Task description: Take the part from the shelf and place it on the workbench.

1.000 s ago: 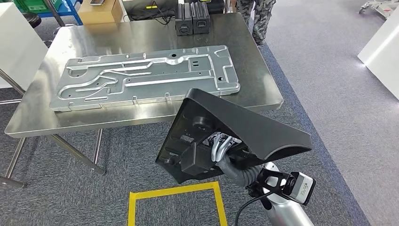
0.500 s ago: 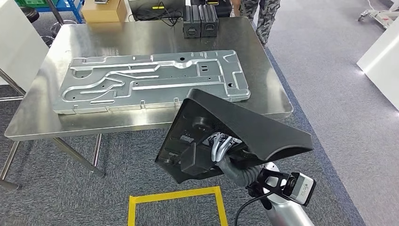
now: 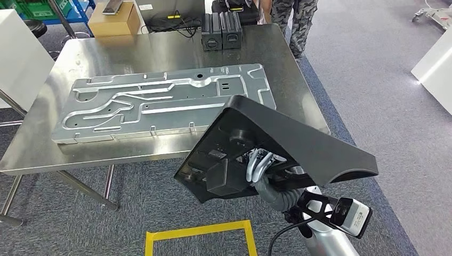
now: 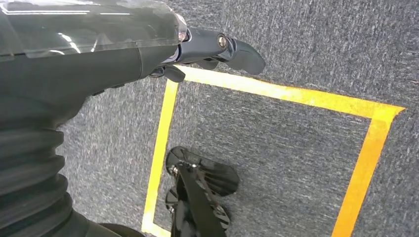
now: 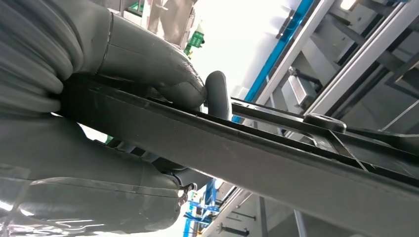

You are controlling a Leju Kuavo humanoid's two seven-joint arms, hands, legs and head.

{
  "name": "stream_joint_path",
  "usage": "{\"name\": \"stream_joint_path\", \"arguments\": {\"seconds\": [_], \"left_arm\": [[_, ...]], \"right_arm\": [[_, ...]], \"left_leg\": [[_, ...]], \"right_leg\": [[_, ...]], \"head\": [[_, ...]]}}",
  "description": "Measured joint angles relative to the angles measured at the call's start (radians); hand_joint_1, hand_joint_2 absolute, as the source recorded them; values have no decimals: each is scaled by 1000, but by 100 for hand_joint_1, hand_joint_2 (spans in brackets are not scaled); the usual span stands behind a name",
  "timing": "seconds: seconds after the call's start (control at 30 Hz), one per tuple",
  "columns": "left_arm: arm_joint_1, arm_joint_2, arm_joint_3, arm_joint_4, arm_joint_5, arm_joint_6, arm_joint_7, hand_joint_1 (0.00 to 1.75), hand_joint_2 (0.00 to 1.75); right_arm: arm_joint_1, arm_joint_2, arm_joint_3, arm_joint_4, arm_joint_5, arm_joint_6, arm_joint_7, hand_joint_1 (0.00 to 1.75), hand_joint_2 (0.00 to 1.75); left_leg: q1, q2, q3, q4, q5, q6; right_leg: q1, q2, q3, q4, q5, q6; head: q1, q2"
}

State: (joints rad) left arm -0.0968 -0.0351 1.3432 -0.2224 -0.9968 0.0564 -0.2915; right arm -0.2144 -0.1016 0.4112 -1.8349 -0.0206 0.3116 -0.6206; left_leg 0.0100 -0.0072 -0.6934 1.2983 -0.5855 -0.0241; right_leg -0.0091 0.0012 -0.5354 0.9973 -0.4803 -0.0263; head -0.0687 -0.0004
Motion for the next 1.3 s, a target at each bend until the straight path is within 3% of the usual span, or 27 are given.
{"name": "stream_joint_path", "arguments": {"seconds": [0.03, 0.07, 0.1, 0.17, 0.2, 0.33, 0.4, 0.5, 0.53, 0.57, 0.63, 0.7, 0.77, 0.83, 0.9, 1.0, 1.03, 1.07, 1.1, 1.17, 1.23, 1.3], "left_arm": [[2, 0, 0, 0, 1, 0, 0, 0, 175], [3, 0, 0, 0, 2, 1, -1, 0, 175], [4, 0, 0, 0, 3, 1, -1, 0, 175], [3, 1, 0, 0, 5, 4, -2, 0, 175], [3, 1, 0, 0, 8, 6, -2, 0, 175], [6, -1, 1, 0, 21, 12, -1, 0, 175], [5, -3, 2, 0, 27, 13, -4, 0, 175], [7, -5, 3, 0, 32, 14, -7, 0, 175], [9, -5, 4, 0, 34, 14, -8, 0, 175], [10, -6, 4, 0, 35, 13, -8, 0, 175], [11, -7, 4, 0, 37, 12, -8, 0, 175], [10, -10, 4, 0, 37, 12, -12, 0, 175], [9, -12, 4, 0, 34, 11, -23, 0, 175], [9, -14, 4, 0, 28, 10, -34, 0, 175], [5, -16, 4, 0, 18, 4, -41, 0, 175], [-1, -17, 1, 0, 3, -8, -46, 0, 175], [-1, -17, 0, 0, -1, -10, -46, 0, 175], [-1, -17, -1, 0, -4, -12, -44, 0, 175], [-2, -17, -1, 0, -7, -12, -41, 0, 175], [-5, -16, -3, 0, -11, -12, -34, 0, 175], [-9, -16, -6, 0, -13, -12, -28, 0, 175], [-11, -15, -8, 0, -13, -12, -25, 0, 175]], "right_arm": [[4, 0, 0, 0, 0, 0, 0, 171, 175], [7, -1, 0, 0, 1, 0, -1, 171, 175], [9, -1, 0, 0, 1, 0, -1, 171, 175], [10, -2, 0, 0, 2, 1, -2, 171, 175], [10, -3, 0, 0, 2, 2, -2, 171, 175], [9, -5, 0, 0, 3, 3, -2, 171, 175], [12, -4, 0, -1, 10, 1, -3, 171, 175], [33, -6, 0, -1, 16, -1, -3, 171, 175], [41, -8, -3, -1, 14, 1, -3, 171, 175], [46, -10, -7, -1, 11, 3, -3, 171, 175], [49, -12, -20, -1, 14, 3, -3, 171, 175], [42, -11, -38, 1, 45, -34, -3, 171, 175], [17, -10, -65, 6, 100, -123, -3, 171, 175], [-42, -7, -95, 28, 197, -255, -2, 171, 175], [-147, -2, -116, 93, 363, -407, 11, 171, 175], [-331, 12, -127, 251, 663, -604, 84, 171, 175], [-390, 22, -124, 316, 756, -653, 119, 171, 175], [-447, 33, -118, 381, 831, -688, 150, 171, 175], [-499, 45, -110, 442, 893, -713, 177, 171, 175], [-593, 72, -85, 550, 989, -741, 224, 171, 175], [-667, 100, -52, 645, 1072, -750, 268, 171, 175], [-724, 130, -16, 741, 1142, -722, 309, 171, 175]], "left_leg": [[1, 0, -14, 1, 21, -1], [2, 1, -7, -41, 63, 0], [2, 2, 16, -112, 114, 2], [-2, 4, 67, -236, 171, 11], [-5, 5, 82, -267, 175, 16], [-5, 1, 104, -293, 160, 42], [-4, 0, 121, -299, 153, 53], [-8, -2, 140, -300, 134, 60], [-9, -4, 149, -300, 126, 60], [-10, -5, 160, -300, 118, 59], [-11, -6, 182, -300, 102, 55], [-12, -8, 195, -300, 88, 46], [-13, -8, 201, -293, 84, 33], [-13, -4, 198, -268, 81, 23], [-11, -2, 158, -191, 57, 16], [-3, 0, 41, -22, -9, 2], [-1, 0, 15, -1, -11, -2], [1, 0, 8, -19, 12, -5], [2, 1, 19, -71, 53, -6], [1, 6, 61, -211, 134, -2], [-5, 10, 82, -279, 158, 12], [-7, 8, 84, -283, 161, 27]], "right_leg": [[0, 0, 10, 0, -8, 1], [0, 1, 21, 0, -16, 3], [0, 1, 34, 0, -25, 5], [3, 0, 53, -1, -43, 14], [4, 0, 59, -4, -49, 20], [3, 0, 58, 22, -50, 41], [1, 0, 5, 114, -76, 48], [-1, 0, -123, 281, -136, 57], [-1, 0, -148, 290, -132, 57], [-2, 0, -153, 264, -107, 55], [0, 0, -125, 137, -7, 46], [7, 0, -97, 41, 56, 34], [14, 2, -91, 22, 63, 21], [10, 5, -81, 15, 69, 10], [4, 6, -70, 9, 68, 1], [4, 7, -68, 9, 63, -4], [5, 7, -68, 10, 62, -4], [4, 8, -67, 11, 60, -3], [4, 8, -65, 12, 58, -2], [4, 7, -62, 16, 53, 4], [6, 5, -64, 19, 49, 13], [8, 4, -65, 18, 47, 24]], "head": [[0, 0], [0, 0], [0, 0], [0, 0], [0, 0], [0, 0], [0, 0], [0, 0], [0, 0], [0, 0], [0, 0], [1, 0], [1, 0], [1, 0], [1, 0], [0, 0], [0, 0], [0, 0], [0, 0], [0, 0], [0, 0], [0, 0]]}}
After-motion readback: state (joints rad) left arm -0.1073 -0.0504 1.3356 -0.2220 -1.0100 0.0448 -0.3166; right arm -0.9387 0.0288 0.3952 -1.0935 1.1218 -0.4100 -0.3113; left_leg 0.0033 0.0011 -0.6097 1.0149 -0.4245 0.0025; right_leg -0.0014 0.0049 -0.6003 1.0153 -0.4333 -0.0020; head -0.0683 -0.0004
